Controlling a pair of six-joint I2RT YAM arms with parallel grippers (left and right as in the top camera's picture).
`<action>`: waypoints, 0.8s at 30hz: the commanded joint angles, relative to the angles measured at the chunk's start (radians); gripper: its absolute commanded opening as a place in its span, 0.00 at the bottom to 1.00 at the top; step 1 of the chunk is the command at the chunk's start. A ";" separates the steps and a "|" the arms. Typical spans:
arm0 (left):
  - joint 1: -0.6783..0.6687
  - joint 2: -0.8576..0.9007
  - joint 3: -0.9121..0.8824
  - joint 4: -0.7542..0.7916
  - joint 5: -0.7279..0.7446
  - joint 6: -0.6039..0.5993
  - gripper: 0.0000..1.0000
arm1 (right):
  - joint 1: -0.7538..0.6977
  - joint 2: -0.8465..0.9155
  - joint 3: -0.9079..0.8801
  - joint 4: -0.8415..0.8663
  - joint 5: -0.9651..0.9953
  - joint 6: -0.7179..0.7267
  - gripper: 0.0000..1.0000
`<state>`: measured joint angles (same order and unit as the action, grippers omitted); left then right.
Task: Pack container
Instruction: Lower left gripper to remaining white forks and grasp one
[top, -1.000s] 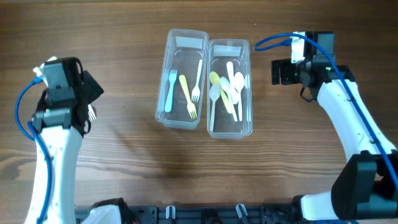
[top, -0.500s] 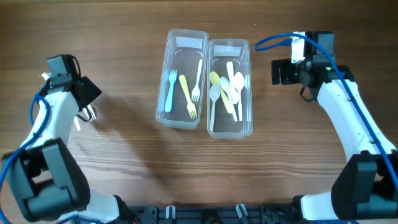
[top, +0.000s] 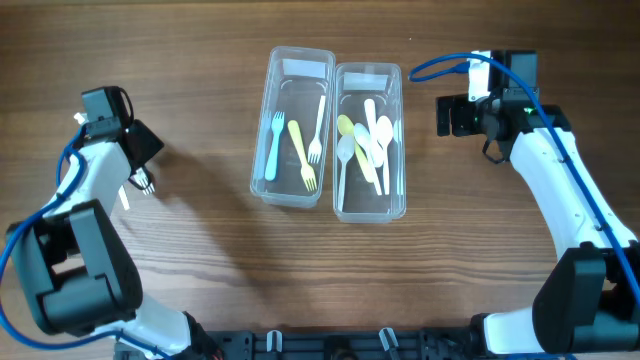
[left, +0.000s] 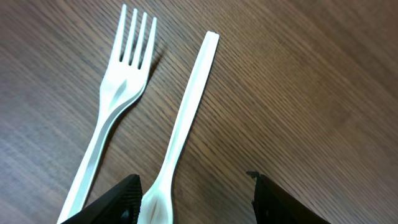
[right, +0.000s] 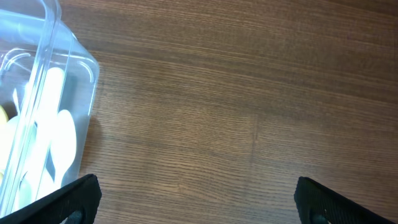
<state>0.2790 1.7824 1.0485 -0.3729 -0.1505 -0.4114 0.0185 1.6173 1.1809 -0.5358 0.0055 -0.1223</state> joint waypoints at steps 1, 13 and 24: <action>0.011 0.064 0.005 0.011 0.012 0.041 0.60 | 0.001 -0.005 0.002 0.003 0.017 -0.009 1.00; 0.018 0.118 0.005 0.029 0.014 0.064 0.24 | 0.001 -0.005 0.002 0.003 0.017 -0.009 1.00; 0.018 0.092 0.008 0.033 0.103 0.064 0.04 | 0.001 -0.005 0.002 0.003 0.017 -0.009 1.00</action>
<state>0.2913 1.8793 1.0496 -0.3386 -0.1085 -0.3538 0.0185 1.6173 1.1809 -0.5358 0.0055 -0.1223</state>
